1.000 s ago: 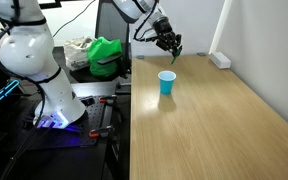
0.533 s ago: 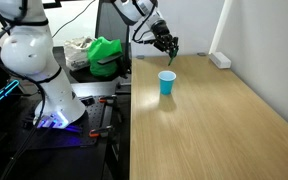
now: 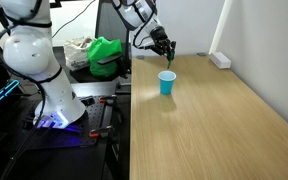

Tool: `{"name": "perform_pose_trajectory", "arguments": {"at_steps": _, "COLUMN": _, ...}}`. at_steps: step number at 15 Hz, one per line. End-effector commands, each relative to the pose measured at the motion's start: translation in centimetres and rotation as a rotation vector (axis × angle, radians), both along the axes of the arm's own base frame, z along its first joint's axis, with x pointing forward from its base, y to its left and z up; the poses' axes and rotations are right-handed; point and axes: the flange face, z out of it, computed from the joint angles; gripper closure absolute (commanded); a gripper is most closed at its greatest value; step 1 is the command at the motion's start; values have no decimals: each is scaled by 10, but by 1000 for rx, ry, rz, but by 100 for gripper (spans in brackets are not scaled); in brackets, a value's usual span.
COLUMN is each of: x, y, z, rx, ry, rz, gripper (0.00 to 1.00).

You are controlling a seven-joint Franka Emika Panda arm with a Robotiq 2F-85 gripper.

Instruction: Put the green pen inside the light blue cup

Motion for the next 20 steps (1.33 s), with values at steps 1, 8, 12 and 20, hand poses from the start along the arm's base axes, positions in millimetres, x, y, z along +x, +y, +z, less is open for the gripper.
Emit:
{"name": "perform_pose_trajectory", "arguments": {"at_steps": 1, "x": 8, "y": 11, "z": -11, "rx": -48, "ry": -68, "rz": -35, "gripper": 96}}
{"name": "perform_pose_trajectory", "arguments": {"at_steps": 8, "x": 16, "y": 18, "z": -32, "rx": -103, "ry": -55, "rz": -78, "gripper": 96}}
{"name": "perform_pose_trajectory", "arguments": {"at_steps": 12, "x": 21, "y": 21, "z": -42, "rx": -123, "ry": -33, "rz": -97, "gripper": 96}}
{"name": "perform_pose_trajectory", "arguments": {"at_steps": 20, "x": 29, "y": 26, "z": -64, "rx": -130, "ry": -1, "rz": -113, "gripper": 96}}
